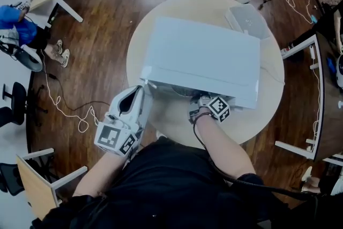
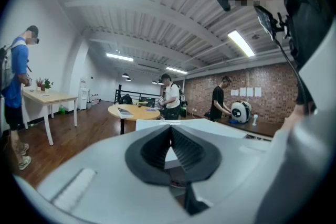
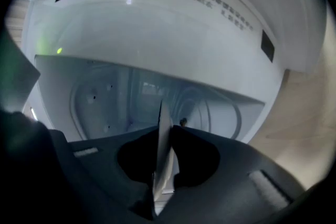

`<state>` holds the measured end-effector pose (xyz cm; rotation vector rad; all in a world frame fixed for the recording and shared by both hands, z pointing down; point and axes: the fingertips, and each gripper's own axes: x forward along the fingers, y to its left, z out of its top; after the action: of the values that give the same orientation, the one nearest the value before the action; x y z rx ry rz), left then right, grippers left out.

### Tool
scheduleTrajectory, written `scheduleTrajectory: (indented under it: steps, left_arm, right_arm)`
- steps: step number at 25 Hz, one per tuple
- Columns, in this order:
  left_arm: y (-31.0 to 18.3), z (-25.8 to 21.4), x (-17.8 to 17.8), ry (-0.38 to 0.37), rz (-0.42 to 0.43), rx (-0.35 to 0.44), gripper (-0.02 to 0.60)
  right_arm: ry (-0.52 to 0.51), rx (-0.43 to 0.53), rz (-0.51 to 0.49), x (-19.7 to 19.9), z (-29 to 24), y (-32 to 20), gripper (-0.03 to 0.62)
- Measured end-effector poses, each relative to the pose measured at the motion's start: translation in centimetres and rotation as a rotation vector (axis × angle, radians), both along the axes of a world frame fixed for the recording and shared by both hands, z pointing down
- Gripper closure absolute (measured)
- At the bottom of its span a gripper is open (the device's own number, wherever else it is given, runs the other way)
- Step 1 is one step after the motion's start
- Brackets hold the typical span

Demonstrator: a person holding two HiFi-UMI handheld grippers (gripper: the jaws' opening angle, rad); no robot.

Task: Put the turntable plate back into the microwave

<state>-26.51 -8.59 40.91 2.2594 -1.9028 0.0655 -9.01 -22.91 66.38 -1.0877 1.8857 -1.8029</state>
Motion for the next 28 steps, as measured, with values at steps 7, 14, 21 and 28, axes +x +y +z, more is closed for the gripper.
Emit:
scheduleTrajectory:
  steps: [7, 14, 21, 28]
  left_arm:
    - [-0.3, -0.2, -0.2, 0.000, 0.000, -0.002, 0.578]
    - [-0.6, 0.3, -0.2, 0.008, 0.009, -0.015, 0.578]
    - [-0.4, 0.5, -0.4, 0.010, 0.012, -0.025, 0.578]
    - [-0.1, 0.6, -0.7, 0.006, 0.012, -0.031, 0.578]
  right_arm:
    - [0.005, -0.020, 0.042, -0.1, 0.7, -0.9, 0.562]
    - [-0.005, -0.022, 0.093, -0.2, 1.3, -1.4, 0.562]
    - [-0.013, -0.014, 0.138, -0.2, 1.4, -2.0, 0.562]
    - [-0.011, -0.004, 0.181, -0.4, 1.6, -2.5, 0.562]
